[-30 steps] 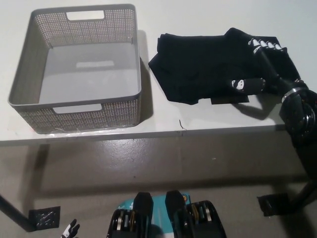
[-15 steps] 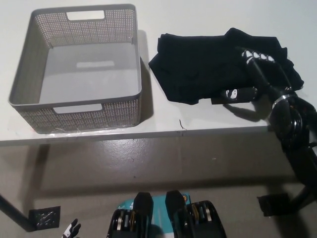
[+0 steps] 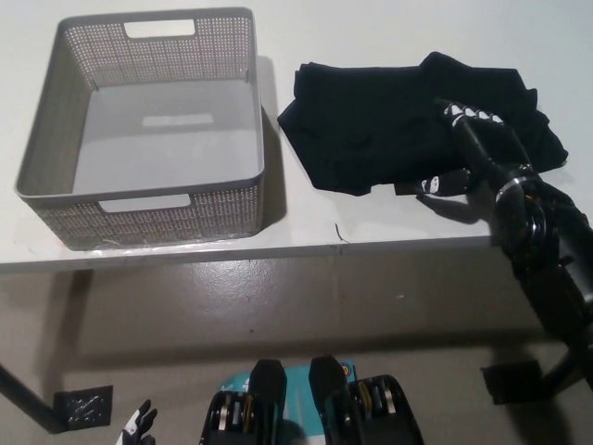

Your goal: Use the right hand to pick up a t shirt on the right hand side and place it into a contianer on the left side

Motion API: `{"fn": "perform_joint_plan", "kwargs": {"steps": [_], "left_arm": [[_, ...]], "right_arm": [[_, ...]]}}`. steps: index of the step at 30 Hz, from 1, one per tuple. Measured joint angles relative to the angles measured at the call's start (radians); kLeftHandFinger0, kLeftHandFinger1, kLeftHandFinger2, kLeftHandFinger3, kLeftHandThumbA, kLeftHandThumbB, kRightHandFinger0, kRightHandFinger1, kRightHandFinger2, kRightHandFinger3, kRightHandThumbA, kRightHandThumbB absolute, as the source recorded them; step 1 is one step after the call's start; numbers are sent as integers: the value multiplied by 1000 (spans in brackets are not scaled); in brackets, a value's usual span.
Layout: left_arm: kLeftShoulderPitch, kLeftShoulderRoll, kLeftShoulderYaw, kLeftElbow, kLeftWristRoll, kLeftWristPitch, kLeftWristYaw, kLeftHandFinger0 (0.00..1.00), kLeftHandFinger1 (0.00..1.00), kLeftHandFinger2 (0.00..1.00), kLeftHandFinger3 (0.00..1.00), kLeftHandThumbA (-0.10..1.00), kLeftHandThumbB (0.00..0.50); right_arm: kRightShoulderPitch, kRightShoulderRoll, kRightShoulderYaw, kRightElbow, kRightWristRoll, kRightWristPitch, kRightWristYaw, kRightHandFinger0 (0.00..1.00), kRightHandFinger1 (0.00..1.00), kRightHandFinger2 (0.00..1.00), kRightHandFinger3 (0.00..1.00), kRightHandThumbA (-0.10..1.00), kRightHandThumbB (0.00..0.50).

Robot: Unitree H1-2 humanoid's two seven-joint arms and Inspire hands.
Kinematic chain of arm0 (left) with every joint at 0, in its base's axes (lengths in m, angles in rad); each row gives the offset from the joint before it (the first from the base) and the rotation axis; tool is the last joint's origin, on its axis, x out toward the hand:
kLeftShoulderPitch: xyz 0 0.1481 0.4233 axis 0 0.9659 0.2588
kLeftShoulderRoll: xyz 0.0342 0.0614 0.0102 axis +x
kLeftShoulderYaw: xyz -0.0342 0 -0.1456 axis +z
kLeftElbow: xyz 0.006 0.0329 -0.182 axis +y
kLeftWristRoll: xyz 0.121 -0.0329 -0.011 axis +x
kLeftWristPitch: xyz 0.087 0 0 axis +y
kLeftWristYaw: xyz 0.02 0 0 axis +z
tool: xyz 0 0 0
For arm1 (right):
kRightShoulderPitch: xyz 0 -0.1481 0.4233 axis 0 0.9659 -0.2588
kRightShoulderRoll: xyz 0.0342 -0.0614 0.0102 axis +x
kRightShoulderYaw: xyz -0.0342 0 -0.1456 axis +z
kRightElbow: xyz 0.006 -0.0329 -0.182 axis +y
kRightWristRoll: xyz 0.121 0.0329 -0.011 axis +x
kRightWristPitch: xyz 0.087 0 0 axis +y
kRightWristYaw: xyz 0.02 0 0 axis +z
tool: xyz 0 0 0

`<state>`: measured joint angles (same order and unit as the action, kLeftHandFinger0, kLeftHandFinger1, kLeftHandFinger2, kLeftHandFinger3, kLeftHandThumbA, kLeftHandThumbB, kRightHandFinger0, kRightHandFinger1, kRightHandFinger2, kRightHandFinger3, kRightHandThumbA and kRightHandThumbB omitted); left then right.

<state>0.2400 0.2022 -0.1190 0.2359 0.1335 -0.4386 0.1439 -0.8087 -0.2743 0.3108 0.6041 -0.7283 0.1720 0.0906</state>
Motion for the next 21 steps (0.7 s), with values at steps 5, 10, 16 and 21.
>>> {"fn": "perform_joint_plan", "kwargs": {"steps": [5, 10, 16, 21], "left_arm": [[1, -1, -2, -4, 1, 0, -16, 1000, 1000, 1000, 1000, 1000, 235], [-1, -3, -6, -5, 7, 0, -26, 1000, 1000, 1000, 1000, 1000, 256], [-4, -3, -5, -16, 14, 0, -39, 1000, 1000, 1000, 1000, 1000, 235], [-5, -6, -4, -33, 15, 0, -52, 1000, 1000, 1000, 1000, 1000, 225]], "right_arm": [[-5, 11, 0, 26, 6, 0, -3, 1000, 1000, 1000, 1000, 986, 266], [-10, 33, -1, 59, 16, 0, -15, 1000, 1000, 1000, 1000, 998, 264], [-31, 45, 0, 124, 22, -4, -38, 1000, 1000, 1000, 1000, 1000, 261], [-48, 48, 3, 188, 25, -19, -65, 1000, 1000, 1000, 1000, 585, 249]]}}
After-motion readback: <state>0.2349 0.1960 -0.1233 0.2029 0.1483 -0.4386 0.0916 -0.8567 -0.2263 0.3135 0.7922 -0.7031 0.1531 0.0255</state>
